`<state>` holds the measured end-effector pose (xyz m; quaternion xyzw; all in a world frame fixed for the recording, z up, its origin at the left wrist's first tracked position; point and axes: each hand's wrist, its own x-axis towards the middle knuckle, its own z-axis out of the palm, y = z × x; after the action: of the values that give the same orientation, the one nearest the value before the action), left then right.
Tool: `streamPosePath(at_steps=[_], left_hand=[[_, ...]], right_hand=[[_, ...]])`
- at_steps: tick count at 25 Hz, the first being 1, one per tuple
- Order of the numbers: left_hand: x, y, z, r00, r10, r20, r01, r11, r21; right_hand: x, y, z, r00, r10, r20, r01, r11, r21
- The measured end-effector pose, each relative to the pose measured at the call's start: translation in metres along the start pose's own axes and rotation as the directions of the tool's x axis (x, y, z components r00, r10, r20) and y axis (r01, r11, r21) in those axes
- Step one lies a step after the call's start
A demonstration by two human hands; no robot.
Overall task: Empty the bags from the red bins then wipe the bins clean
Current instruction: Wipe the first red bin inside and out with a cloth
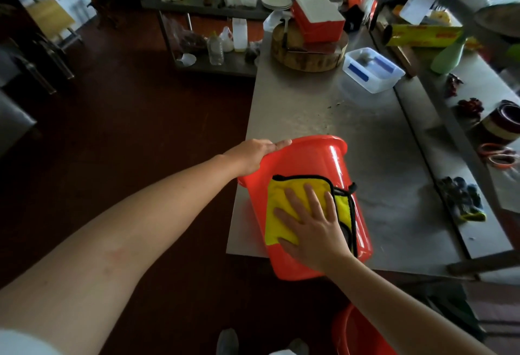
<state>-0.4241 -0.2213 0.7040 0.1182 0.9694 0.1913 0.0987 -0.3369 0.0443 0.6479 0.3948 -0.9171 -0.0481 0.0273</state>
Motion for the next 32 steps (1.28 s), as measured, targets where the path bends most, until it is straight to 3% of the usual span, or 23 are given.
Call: streamPosePath(at_steps=[8, 15, 19, 29, 32], left_hand=[[-0.005, 0.004, 0.005, 0.999, -0.033, -0.025, 0.033, 0.999, 0.011], [-0.008, -0.002, 0.011, 0.997, 0.005, -0.072, -0.004, 1.0, 0.013], [-0.011, -0.007, 0.013, 0.996, -0.006, -0.084, 0.006, 1.0, -0.005], [-0.026, -0.018, 0.009, 0.997, -0.067, -0.045, 0.067, 0.998, -0.013], [-0.028, -0.02, 0.006, 0.996, -0.028, -0.083, 0.041, 0.987, 0.155]], right_hand=[[-0.064, -0.005, 0.008, 1.0, -0.003, -0.004, 0.003, 0.998, 0.063], [0.047, 0.024, -0.021, 0.98, 0.194, 0.04, -0.198, 0.968, 0.155], [0.088, 0.028, -0.029, 0.976, 0.207, 0.068, -0.216, 0.964, 0.155], [-0.037, 0.004, 0.002, 0.985, 0.171, -0.008, -0.168, 0.973, 0.161], [-0.058, -0.004, 0.007, 0.986, 0.165, 0.009, -0.164, 0.975, 0.151]])
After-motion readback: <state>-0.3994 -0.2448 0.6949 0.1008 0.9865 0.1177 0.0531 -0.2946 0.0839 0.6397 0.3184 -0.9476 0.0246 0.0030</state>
